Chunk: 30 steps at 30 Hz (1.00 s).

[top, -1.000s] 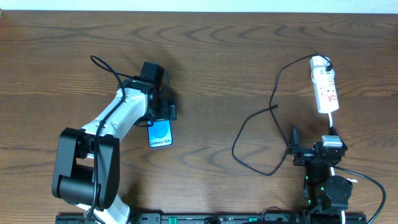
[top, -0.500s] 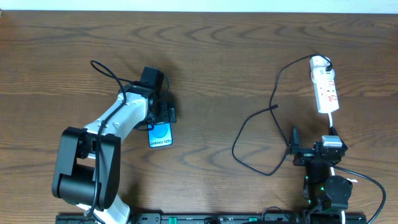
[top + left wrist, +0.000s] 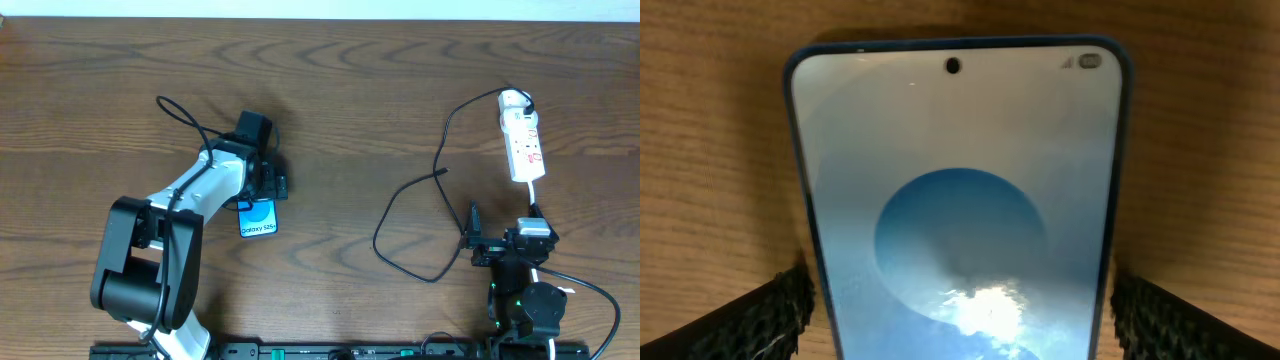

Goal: Plug charger to phone and switch on socket
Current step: 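Grasp the phone's top edge with the left gripper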

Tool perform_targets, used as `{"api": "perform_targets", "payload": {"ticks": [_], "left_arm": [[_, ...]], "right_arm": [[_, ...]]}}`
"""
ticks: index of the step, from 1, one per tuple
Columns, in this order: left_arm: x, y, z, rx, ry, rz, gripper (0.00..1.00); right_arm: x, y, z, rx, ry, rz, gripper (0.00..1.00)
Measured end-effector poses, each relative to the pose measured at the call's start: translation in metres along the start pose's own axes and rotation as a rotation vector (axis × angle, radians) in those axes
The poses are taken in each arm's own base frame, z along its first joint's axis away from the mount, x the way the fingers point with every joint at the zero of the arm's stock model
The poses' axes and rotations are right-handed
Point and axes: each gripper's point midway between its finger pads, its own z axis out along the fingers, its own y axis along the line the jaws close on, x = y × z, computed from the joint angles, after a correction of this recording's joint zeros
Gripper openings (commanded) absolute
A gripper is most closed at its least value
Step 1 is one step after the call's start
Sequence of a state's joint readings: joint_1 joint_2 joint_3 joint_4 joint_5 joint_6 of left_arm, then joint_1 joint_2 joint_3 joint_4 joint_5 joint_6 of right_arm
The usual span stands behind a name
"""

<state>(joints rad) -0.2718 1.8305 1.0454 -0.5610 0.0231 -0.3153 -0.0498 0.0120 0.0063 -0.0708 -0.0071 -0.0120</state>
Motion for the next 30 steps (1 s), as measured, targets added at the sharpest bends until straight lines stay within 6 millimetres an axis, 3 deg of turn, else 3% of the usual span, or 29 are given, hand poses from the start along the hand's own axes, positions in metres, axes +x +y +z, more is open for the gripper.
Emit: {"api": "perform_targets", "payload": {"ticks": [6, 15, 19, 22, 30], "left_arm": [[-0.0039, -0.0015, 0.0017, -0.005, 0.013, -0.03, 0.99], [-0.0025, 0.0001, 0.0017, -0.012, 0.028, -0.057, 0.81], [-0.0024, 0.0, 0.0016, -0.012, 0.03, -0.058, 0.79], [-0.0023, 0.0001, 0.0014, -0.013, 0.031, -0.057, 0.7], [-0.0019, -0.0008, 0.0005, -0.011, 0.039, -0.057, 0.59]], "right_arm": [[0.0, 0.0, 0.0, 0.0, 0.0, 0.0, 0.99], [0.0, 0.0, 0.0, 0.0, 0.0, 0.0, 0.99], [0.0, 0.0, 0.0, 0.0, 0.0, 0.0, 0.99], [0.0, 0.0001, 0.0, 0.0, 0.0, 0.0, 0.99], [0.0, 0.0, 0.0, 0.0, 0.0, 0.0, 0.99]]}}
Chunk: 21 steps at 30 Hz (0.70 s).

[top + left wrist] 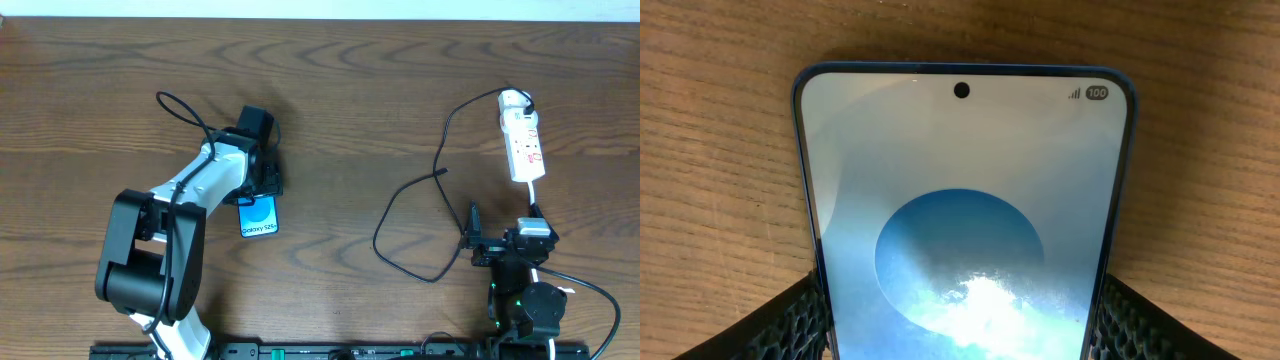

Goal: Plug charger to phone and switch on socket
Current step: 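Grasp the phone's top edge with the left gripper, then lift the phone with the left gripper and tilt it upright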

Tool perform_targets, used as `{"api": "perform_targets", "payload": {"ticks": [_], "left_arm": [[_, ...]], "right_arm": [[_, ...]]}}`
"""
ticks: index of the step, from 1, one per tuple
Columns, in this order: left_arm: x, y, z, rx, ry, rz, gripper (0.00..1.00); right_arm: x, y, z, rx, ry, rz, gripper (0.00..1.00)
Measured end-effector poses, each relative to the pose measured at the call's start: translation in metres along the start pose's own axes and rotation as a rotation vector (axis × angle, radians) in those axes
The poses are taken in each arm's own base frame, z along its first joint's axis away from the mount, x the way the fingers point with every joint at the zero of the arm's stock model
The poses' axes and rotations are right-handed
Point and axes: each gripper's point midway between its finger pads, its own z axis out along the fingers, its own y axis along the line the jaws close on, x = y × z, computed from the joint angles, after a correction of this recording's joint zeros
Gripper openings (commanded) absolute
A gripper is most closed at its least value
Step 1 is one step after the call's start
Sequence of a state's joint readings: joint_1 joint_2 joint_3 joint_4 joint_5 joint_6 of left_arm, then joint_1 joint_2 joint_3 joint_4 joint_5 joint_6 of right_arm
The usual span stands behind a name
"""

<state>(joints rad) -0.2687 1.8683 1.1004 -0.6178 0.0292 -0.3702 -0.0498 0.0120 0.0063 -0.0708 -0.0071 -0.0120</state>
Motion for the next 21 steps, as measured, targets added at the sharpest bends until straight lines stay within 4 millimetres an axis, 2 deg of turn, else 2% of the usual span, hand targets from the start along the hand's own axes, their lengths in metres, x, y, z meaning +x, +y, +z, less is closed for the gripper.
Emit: {"api": "perform_targets", "payload": {"ticks": [8, 12, 16, 21], "left_arm": [[0.004, -0.001, -0.003, 0.007, 0.028, -0.01, 0.59], [0.013, -0.001, -0.006, 0.019, 0.057, -0.023, 0.58], [0.017, -0.002, -0.02, 0.046, 0.047, -0.029, 0.58], [0.014, -0.015, -0.042, 0.134, 0.011, -0.048, 0.57]], "right_arm": [[0.0, 0.0, 0.0, 0.0, 0.0, 0.0, 0.99], [0.0, 0.0, 0.0, 0.0, 0.0, 0.0, 0.99], [0.0, 0.0, 0.0, 0.0, 0.0, 0.0, 0.99], [0.0, 0.0, 0.0, 0.0, 0.0, 0.0, 0.99]]}}
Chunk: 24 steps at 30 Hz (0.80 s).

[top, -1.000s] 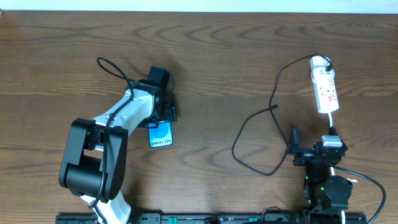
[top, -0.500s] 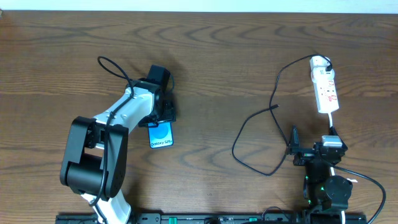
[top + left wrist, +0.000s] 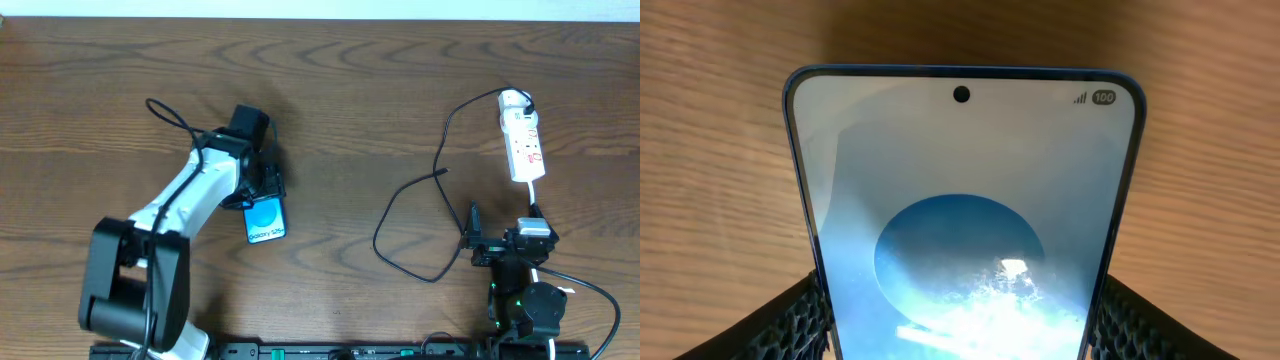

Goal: Plug charger to phone and switch on socket
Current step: 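Lift the phone with the left gripper and tilt it upright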

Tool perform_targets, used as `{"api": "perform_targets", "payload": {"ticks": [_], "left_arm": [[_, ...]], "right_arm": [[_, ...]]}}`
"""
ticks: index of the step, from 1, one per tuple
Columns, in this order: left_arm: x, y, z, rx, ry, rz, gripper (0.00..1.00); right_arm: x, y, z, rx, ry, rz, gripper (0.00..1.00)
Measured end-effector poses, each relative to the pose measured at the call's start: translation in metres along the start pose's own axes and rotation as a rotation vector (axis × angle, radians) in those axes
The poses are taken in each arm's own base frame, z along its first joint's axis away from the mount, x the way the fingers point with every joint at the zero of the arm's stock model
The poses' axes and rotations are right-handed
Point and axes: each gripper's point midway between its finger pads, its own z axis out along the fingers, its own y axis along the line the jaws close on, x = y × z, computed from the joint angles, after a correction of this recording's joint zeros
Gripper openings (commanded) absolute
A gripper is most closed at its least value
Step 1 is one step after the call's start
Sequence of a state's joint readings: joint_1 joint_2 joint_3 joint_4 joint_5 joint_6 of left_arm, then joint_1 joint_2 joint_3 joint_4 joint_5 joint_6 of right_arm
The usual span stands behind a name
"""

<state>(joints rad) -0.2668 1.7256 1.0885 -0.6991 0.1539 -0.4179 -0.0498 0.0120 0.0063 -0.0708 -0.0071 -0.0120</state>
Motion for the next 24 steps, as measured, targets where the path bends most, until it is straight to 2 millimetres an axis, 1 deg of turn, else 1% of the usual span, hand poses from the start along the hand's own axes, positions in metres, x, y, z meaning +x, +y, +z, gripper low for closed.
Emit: {"api": "perform_targets", "payload": {"ticks": [6, 12, 18, 24], "left_arm": [[0.009, -0.018, -0.003, 0.105, 0.051, -0.038, 0.57], [0.023, -0.045, -0.009, 0.26, 0.142, -0.066, 0.57], [0.036, -0.069, -0.02, 0.407, 0.231, -0.081, 0.57], [0.048, -0.092, -0.037, 0.557, 0.333, -0.119, 0.57]], "right_arm": [[0.0, 0.0, 0.0, 0.0, 0.0, 0.0, 0.99], [0.0, 0.0, 0.0, 0.0, 0.0, 0.0, 0.99], [0.0, 0.0, 0.0, 0.0, 0.0, 0.0, 0.99], [0.0, 0.0, 0.0, 0.0, 0.0, 0.0, 0.99]]}}
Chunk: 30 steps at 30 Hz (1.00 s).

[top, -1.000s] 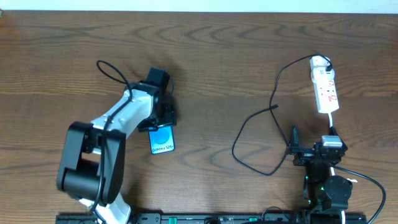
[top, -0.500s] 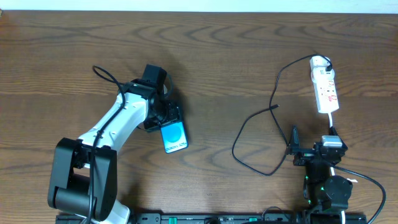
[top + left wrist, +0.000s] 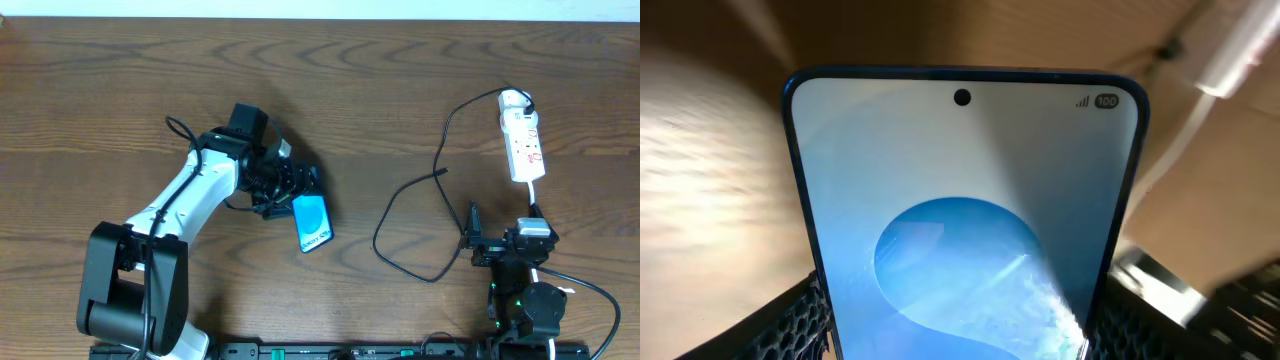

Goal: Plug charger to phone and switch on socket
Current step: 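Lift the phone with the left gripper and tilt it upright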

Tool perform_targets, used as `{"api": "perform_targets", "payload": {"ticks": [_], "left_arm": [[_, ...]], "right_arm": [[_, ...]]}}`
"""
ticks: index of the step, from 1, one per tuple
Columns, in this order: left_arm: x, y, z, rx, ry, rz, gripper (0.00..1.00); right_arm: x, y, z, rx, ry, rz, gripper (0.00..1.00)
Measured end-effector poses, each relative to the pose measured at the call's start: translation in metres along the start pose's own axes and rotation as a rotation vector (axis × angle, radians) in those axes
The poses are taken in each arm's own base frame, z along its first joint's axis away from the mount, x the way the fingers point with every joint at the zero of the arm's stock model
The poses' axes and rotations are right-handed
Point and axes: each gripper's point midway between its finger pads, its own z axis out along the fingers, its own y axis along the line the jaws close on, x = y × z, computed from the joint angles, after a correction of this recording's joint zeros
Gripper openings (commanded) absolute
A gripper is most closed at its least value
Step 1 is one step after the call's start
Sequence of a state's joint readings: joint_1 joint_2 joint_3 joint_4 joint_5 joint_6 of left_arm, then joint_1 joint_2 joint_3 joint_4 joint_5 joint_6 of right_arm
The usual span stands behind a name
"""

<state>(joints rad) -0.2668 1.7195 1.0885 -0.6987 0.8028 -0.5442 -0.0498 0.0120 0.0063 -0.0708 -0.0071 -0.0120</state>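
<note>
The phone [image 3: 312, 223], blue-cased with a lit blue screen, is held off the table, its free end toward the lower right. My left gripper [image 3: 287, 186] is shut on its near end. In the left wrist view the phone [image 3: 962, 200] fills the frame between the black pads [image 3: 800, 320]. The black charger cable [image 3: 400, 215] loops across the table, its loose plug end [image 3: 443, 172] lying near the middle right. The white power strip [image 3: 521, 140] lies at the far right. My right gripper [image 3: 472, 240] rests at the front right; its jaws appear together, holding nothing.
The cable runs from the power strip's far end [image 3: 512, 98] down in a loop in front of my right arm [image 3: 525, 290]. Bare wooden table [image 3: 400, 60] lies between the two arms.
My left gripper has moved right with the phone and turned it, so the phone now points toward the lower right. The table in the wrist view is blurred.
My left gripper stood open around the phone lying on the table at centre left. Then it was shut on the phone's sides. After that the phone was slightly right of its first spot, and now it is further right and rotated. The right arm has stayed still.
</note>
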Motion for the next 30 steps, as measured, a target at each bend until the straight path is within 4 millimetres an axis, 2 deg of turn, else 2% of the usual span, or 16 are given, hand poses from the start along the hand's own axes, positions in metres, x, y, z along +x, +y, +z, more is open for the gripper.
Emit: {"api": "perform_targets", "payload": {"ticks": [9, 19, 30], "left_arm": [[0.01, -0.04, -0.005, 0.209, 0.094, -0.069, 0.57], [0.021, -0.075, -0.017, 0.385, 0.215, -0.125, 0.57], [0.027, -0.085, -0.024, 0.435, 0.277, -0.173, 0.57]], "right_arm": [[0.0, 0.0, 0.0, 0.0, 0.0, 0.0, 0.99], [0.0, 0.0, 0.0, 0.0, 0.0, 0.0, 0.99], [0.0, 0.0, 0.0, 0.0, 0.0, 0.0, 0.99]]}}
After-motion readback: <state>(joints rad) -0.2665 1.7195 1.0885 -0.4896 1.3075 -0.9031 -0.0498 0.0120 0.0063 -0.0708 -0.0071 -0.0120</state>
